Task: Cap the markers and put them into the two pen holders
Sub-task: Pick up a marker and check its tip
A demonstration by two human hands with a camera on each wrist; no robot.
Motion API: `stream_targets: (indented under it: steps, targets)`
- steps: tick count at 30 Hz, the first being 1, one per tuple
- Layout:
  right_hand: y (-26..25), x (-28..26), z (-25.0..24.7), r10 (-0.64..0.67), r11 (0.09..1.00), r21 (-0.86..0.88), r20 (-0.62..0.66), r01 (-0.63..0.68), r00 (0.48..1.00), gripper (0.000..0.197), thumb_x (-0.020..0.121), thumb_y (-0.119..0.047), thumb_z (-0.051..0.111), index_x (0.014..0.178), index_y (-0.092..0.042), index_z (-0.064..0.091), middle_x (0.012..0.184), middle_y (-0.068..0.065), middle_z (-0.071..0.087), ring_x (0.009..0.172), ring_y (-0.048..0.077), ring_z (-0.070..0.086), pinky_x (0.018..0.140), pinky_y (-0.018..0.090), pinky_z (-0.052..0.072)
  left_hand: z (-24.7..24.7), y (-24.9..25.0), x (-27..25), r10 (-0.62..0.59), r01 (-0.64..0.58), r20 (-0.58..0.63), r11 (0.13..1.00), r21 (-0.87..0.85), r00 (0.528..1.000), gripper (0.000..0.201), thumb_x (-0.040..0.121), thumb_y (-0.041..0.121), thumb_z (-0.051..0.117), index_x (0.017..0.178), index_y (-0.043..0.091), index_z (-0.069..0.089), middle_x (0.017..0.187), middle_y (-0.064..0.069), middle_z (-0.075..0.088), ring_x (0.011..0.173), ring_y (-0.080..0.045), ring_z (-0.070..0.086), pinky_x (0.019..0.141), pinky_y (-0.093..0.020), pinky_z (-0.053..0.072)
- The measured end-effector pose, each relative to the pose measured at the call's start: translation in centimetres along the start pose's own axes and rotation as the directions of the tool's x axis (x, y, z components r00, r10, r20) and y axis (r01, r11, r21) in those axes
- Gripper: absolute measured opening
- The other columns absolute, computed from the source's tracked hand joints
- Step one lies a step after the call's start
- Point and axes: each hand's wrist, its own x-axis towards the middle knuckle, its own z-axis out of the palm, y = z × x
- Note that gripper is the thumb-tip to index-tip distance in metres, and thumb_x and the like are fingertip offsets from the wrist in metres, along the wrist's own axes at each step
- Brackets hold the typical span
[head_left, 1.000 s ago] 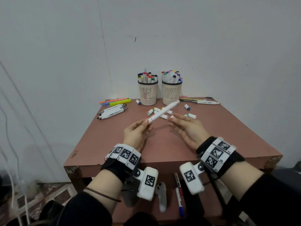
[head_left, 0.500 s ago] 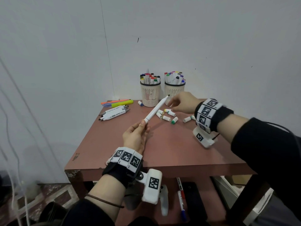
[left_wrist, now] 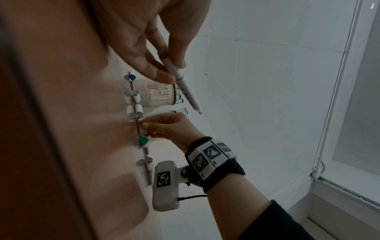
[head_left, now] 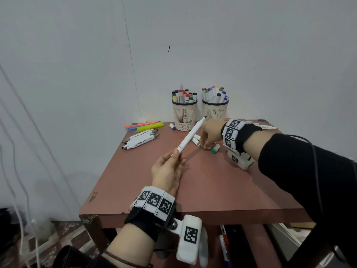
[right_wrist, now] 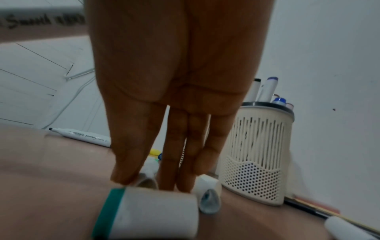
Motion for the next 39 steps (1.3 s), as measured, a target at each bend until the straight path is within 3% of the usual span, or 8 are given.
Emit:
stream_targets:
  steps: [6,9,14,16,21,30,34,39]
  targets:
    - [0.1,-0.8,-0.2,0.009,0.991,0.137,-0.104,0.006,0.995,0.016,0.075,-0.008,0.074,0.09,-0.014,0.075,0.068,-0.017,0.057,0.065,0.0,0.052,0.069,0.02,0.045,0.0,-0.1,0.1,0.007,-0.007,0.001,1.0,-0.014,1.0,0.003,0.088,0.001,0.058,0.091,0.0,0.059,0.077,-0.01,0.063,0.058,-0.011,0.065,0.053,-0.019,0.054]
    - [0.1,-2.2,-0.7,0.042,0.973,0.231,-0.189,0.002,0.981,0.017,0.076,-0.011,0.075,0.091,-0.017,0.071,0.07,-0.013,0.056,0.066,0.003,0.052,0.058,0.017,0.039,-0.1,-0.1,0.0,0.011,-0.011,-0.001,1.0,-0.017,1.0,0.004,0.088,0.0,0.058,0.093,0.0,0.059,0.08,-0.01,0.064,0.063,-0.013,0.064,0.053,-0.018,0.054]
    - [0.3,-5.8,-1.2,0.137,0.874,0.486,-0.24,-0.003,0.961,0.03,0.074,-0.009,0.076,0.098,-0.022,0.063,0.084,0.005,0.064,0.076,0.015,0.059,0.077,0.03,0.049,0.0,0.0,0.1,0.052,-0.052,-0.015,0.999,-0.012,0.999,0.004,0.088,0.0,0.058,0.092,0.002,0.058,0.083,-0.01,0.064,0.059,-0.01,0.065,0.054,-0.017,0.054]
    - [0.2,-7.9,-0.9,0.201,0.762,0.647,-0.205,-0.021,0.958,0.031,0.076,-0.003,0.073,0.103,-0.016,0.064,0.079,0.007,0.066,0.069,0.015,0.061,0.068,0.026,0.051,-0.1,0.0,0.1,0.072,-0.072,-0.016,0.997,0.002,0.997,0.005,0.088,0.001,0.059,0.093,0.002,0.058,0.085,-0.01,0.063,0.06,-0.011,0.064,0.055,-0.017,0.054]
    - [-0.9,-13.5,1.1,0.31,0.247,0.967,-0.142,0.065,0.94,0.024,0.078,0.009,0.067,0.097,-0.006,0.065,0.067,0.01,0.065,0.061,0.02,0.059,0.068,0.03,0.052,0.0,0.1,-0.3,0.123,-0.123,0.005,0.99,0.072,0.992,0.005,0.088,0.002,0.06,0.091,0.005,0.058,0.074,-0.007,0.063,0.054,-0.008,0.061,0.053,-0.016,0.052]
    - [-1.9,-15.4,7.0,0.503,-0.434,0.81,-0.146,0.395,0.852,0.022,0.087,0.003,0.056,0.103,-0.011,0.062,0.078,0.011,0.063,0.064,0.016,0.058,0.058,0.022,0.051,0.0,-0.2,-0.5,0.194,-0.202,0.058,0.961,0.187,0.979,0.006,0.088,0.001,0.06,0.089,0.006,0.059,0.079,-0.008,0.065,0.056,-0.009,0.062,0.054,-0.017,0.053]
    - [-1.8,-14.0,9.1,0.56,-0.613,0.609,-0.114,0.503,0.82,0.018,0.089,0.0,0.054,0.098,-0.014,0.061,0.073,0.006,0.067,0.063,0.013,0.06,0.057,0.021,0.051,0.1,-0.5,-0.7,0.211,-0.239,0.125,0.928,0.287,0.969,0.005,0.087,0.001,0.061,0.088,0.006,0.061,0.074,-0.008,0.066,0.06,-0.011,0.061,0.055,-0.016,0.052]
    - [-1.0,-13.0,10.3,0.645,-0.667,0.461,-0.035,0.585,0.763,0.013,0.089,-0.004,0.056,0.088,-0.016,0.06,0.069,0.003,0.066,0.064,0.013,0.058,0.06,0.021,0.05,-0.2,-0.9,-0.3,0.219,-0.268,0.17,0.889,0.372,0.961,0.007,0.085,0.003,0.064,0.087,0.009,0.064,0.063,0.001,0.069,0.063,-0.013,0.061,0.058,-0.016,0.051]
